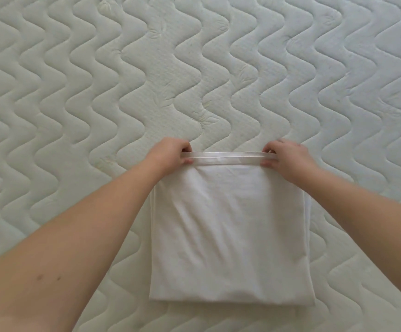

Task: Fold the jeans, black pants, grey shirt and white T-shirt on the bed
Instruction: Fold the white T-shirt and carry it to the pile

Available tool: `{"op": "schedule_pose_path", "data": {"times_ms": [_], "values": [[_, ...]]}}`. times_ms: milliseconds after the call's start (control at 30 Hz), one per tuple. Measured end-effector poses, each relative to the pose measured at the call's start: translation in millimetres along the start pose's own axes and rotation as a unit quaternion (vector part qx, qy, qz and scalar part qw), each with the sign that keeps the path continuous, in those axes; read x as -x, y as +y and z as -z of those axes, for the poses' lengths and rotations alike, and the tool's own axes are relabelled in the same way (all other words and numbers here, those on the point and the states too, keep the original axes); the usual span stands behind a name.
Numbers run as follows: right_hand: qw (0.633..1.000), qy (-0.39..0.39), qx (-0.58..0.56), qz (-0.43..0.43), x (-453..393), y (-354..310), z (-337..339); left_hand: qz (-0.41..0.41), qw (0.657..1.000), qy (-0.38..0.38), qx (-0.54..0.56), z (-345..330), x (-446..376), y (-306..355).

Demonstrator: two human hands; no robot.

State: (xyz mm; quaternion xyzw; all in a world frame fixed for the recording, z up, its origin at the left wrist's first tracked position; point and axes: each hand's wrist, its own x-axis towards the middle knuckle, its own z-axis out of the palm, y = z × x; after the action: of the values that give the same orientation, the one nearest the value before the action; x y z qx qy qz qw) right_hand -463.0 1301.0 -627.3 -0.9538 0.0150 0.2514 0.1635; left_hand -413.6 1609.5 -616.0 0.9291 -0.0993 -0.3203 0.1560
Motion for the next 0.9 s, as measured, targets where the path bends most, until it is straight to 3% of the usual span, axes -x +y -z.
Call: {"op": "schedule_pose_path", "data": {"times_ms": [133, 267, 433, 667, 900], "values": [[0.998, -0.02, 0.041, -0.03, -7, -1, 2, 0.019, 1.0, 0.012, -0.022, -7, -5, 0], [0.992, -0.076, 0.099, -0.017, -15, -6, 12, 0.006, 0.994, -0.029, -0.109, -4, -7, 2], [0.994, -0.106, 0.029, -0.008, -2, -5, 20, -0.013, 0.996, -0.065, -0.059, 3, 1, 5], [0.998, -0.041, 0.045, 0.021, 50, -17, 53, -0.025, 0.999, -0.044, -0.016, 31, 50, 15], [0.995, 0.042, 0.034, 0.084, 143, -46, 143, -0.084, 0.996, -0.007, -0.039, 117, 152, 66]]}}
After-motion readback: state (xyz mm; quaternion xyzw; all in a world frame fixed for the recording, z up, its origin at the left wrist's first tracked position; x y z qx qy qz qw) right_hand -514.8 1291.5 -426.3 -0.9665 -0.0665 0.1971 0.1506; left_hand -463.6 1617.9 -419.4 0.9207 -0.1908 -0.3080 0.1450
